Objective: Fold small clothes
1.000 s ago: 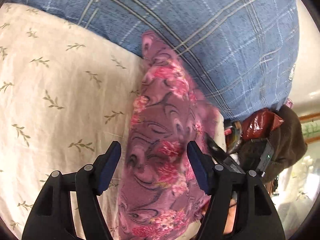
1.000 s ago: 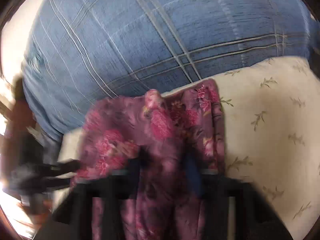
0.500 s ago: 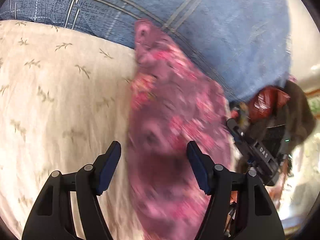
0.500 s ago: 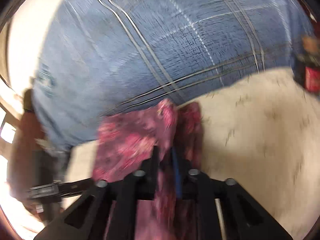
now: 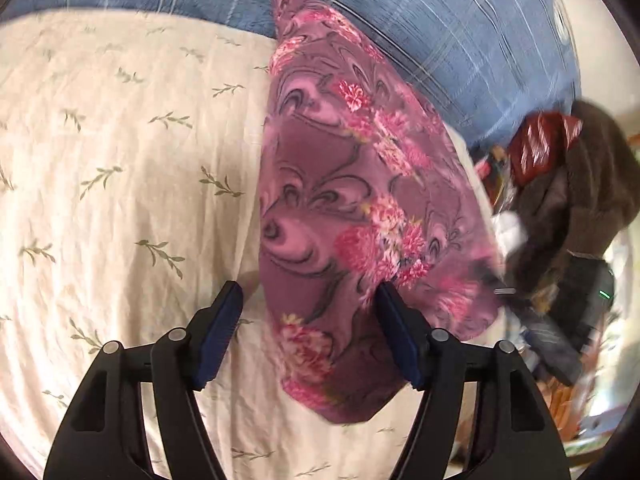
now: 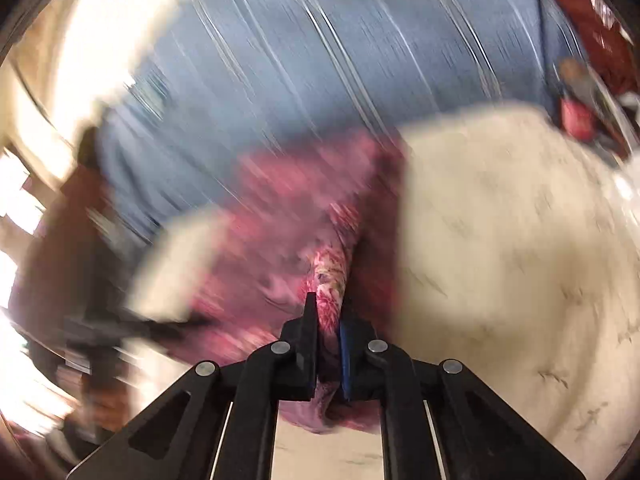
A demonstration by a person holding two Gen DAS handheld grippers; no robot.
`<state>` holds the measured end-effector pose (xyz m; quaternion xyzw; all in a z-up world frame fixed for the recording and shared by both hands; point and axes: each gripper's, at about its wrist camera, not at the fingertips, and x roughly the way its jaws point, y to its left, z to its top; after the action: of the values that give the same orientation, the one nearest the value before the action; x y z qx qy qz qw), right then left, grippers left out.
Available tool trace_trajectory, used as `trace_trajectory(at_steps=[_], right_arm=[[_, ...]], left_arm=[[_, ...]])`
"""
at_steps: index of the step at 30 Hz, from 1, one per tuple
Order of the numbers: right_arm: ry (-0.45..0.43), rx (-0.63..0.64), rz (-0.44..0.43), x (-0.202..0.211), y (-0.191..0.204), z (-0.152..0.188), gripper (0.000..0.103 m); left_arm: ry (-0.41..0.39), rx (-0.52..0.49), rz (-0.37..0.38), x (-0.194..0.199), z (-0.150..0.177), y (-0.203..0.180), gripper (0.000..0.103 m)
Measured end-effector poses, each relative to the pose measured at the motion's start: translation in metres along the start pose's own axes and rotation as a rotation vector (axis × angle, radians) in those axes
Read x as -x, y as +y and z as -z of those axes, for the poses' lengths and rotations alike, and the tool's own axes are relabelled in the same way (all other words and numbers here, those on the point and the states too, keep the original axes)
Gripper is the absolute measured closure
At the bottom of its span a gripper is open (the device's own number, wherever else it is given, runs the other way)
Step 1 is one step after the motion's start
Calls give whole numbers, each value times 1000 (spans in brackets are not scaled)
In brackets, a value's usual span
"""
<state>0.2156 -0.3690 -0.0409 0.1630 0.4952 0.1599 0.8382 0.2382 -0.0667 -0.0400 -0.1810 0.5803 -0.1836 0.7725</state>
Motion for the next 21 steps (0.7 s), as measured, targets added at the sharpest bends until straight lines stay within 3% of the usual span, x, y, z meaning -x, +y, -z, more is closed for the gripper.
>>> trace_trajectory(at_steps=[1, 2, 3, 4, 6, 8, 10, 11, 12, 13, 14, 15, 16, 18, 21], right_arm=[[48, 15, 25, -10, -2, 8, 95], [-2, 10, 27, 1, -3, 10, 93], [-25, -11, 33, 12, -1, 6, 83], [-62, -20, 17, 23, 2, 4, 84], [-171, 11, -78, 51, 13, 3, 84], [-205, 37, -140, 55, 26, 3, 84], [-153, 59, -130, 37, 30, 13, 86], [-95, 71, -75, 16, 28, 18, 87], [-26, 74, -15, -3, 23, 24, 88], [-4, 64, -10, -15, 12, 37, 92], [-63, 42, -43, -6, 7, 39, 93], [-40, 13, -61, -3, 4, 36, 89], [-10, -18, -77, -1, 2, 30, 89], [-89, -36, -114, 17, 2, 16, 85], [-216, -61, -155, 32, 0, -20, 76]], left_arm=[[18, -16, -24, 5, 2, -5, 39], [14, -15, -13, 11, 4, -7, 41], [-18, -13, 21, 23, 8, -10, 41], [-44, -17, 37, 30, 9, -16, 41], [-104, -29, 57, 49, 17, -20, 40], [-110, -46, 53, 43, 22, -28, 39], [-48, -43, 0, 13, 24, -26, 39], [-5, -37, -21, 0, 27, -17, 42], [-16, -49, -26, -7, 30, -16, 42], [-57, -91, -35, -1, 34, -20, 42], [-54, -137, -64, 4, 36, -27, 42], [-38, -152, -66, 7, 37, -30, 43], [-22, -152, -9, 16, 38, -30, 45], [-67, -140, 81, 41, 34, -30, 45], [-147, -113, 120, 63, 4, -36, 42]])
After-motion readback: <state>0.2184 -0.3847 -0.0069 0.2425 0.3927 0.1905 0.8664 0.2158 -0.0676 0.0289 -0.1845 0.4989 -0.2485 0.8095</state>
